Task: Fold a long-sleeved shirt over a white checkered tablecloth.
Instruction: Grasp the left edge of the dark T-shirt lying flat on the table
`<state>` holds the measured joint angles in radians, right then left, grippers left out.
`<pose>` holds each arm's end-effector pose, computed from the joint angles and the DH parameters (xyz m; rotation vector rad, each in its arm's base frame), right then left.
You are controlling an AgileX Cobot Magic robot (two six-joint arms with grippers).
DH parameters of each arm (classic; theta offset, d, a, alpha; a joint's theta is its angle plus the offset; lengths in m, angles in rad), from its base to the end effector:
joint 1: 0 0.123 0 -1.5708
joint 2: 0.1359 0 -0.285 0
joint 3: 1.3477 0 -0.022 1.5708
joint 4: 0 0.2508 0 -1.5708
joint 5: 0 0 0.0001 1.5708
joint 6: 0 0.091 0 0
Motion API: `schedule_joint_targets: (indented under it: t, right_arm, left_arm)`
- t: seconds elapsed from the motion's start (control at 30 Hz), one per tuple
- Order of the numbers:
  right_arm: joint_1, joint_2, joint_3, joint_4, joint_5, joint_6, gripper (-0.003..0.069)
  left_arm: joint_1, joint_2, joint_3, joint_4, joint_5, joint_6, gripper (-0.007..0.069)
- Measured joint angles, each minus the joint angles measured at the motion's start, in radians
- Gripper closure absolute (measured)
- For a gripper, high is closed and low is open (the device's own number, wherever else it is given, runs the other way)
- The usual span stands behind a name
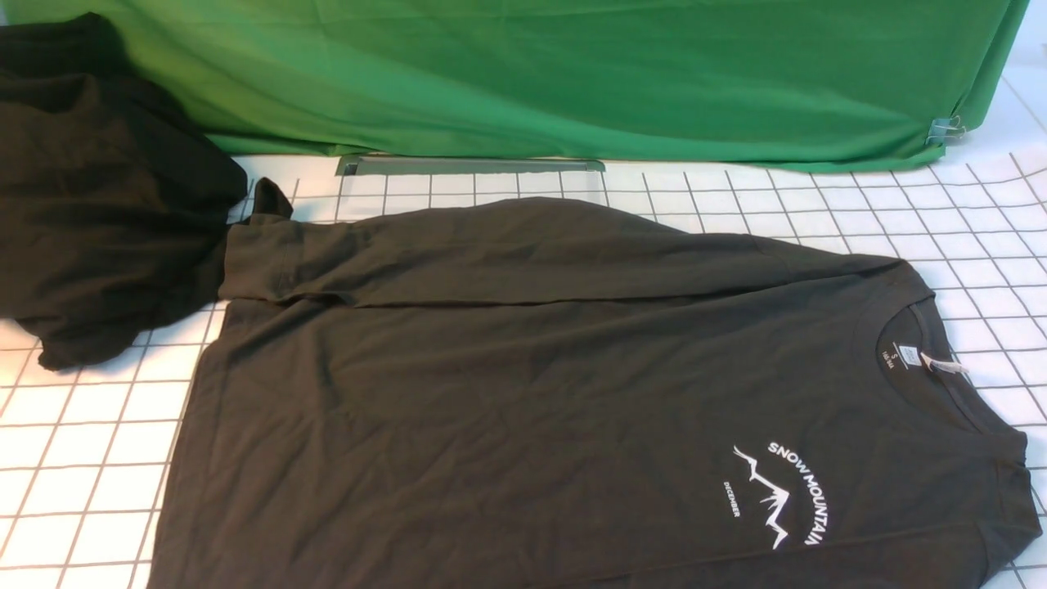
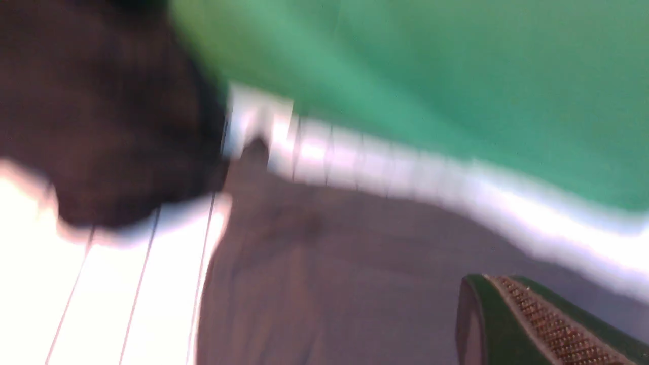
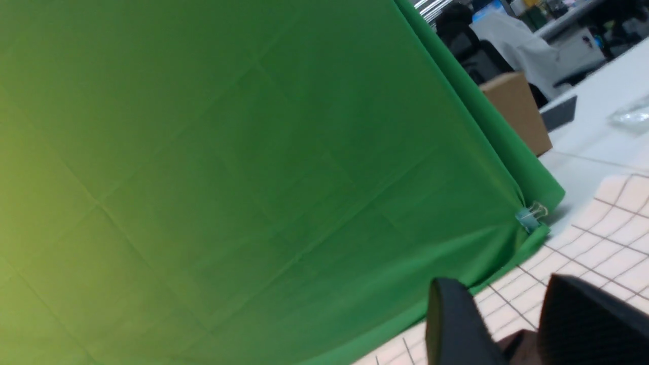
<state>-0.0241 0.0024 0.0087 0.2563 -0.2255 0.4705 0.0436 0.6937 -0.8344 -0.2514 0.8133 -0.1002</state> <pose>0.0530 -0.0064 0.2296 0.5177 1.1894 0.5618 0.1228 -0.0111 0.3630 -0.2345 2.1348 -0.3296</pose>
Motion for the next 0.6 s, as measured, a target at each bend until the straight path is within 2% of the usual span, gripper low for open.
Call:
schedule_joint_targets:
  t: [0.03, 0.17, 0.23, 0.3, 0.37, 0.6]
  right_arm:
    - [0.000, 0.000, 0.000, 0.002, -0.008, 0.007, 0.0417]
    - [0.004, -0.001, -0.004, 0.002, -0.014, 0.013, 0.0444]
    - [0.022, 0.001, -0.046, 0.001, 0.096, 0.003, 0.0512]
    - [0.058, 0.022, -0.139, -0.001, 0.225, -0.066, 0.0601]
    - [0.105, 0.083, -0.253, -0.003, 0.356, -0.175, 0.0638]
    - [0.272, 0.477, -0.591, -0.008, 0.747, -0.421, 0.0651]
  left_arm:
    - [0.000, 0.075, -0.007, -0.025, 0.084, 0.052, 0.0603]
    - [0.000, 0.245, 0.032, -0.064, 0.182, 0.141, 0.0614]
    - [-0.013, 0.297, 0.082, -0.061, 0.191, 0.156, 0.0627]
    - [-0.046, 0.325, 0.134, -0.034, 0.191, 0.156, 0.0632]
    - [-0.107, 0.345, 0.191, 0.005, 0.180, 0.127, 0.0632]
    - [-0.359, 0.445, 0.273, 0.199, 0.133, -0.071, 0.0633]
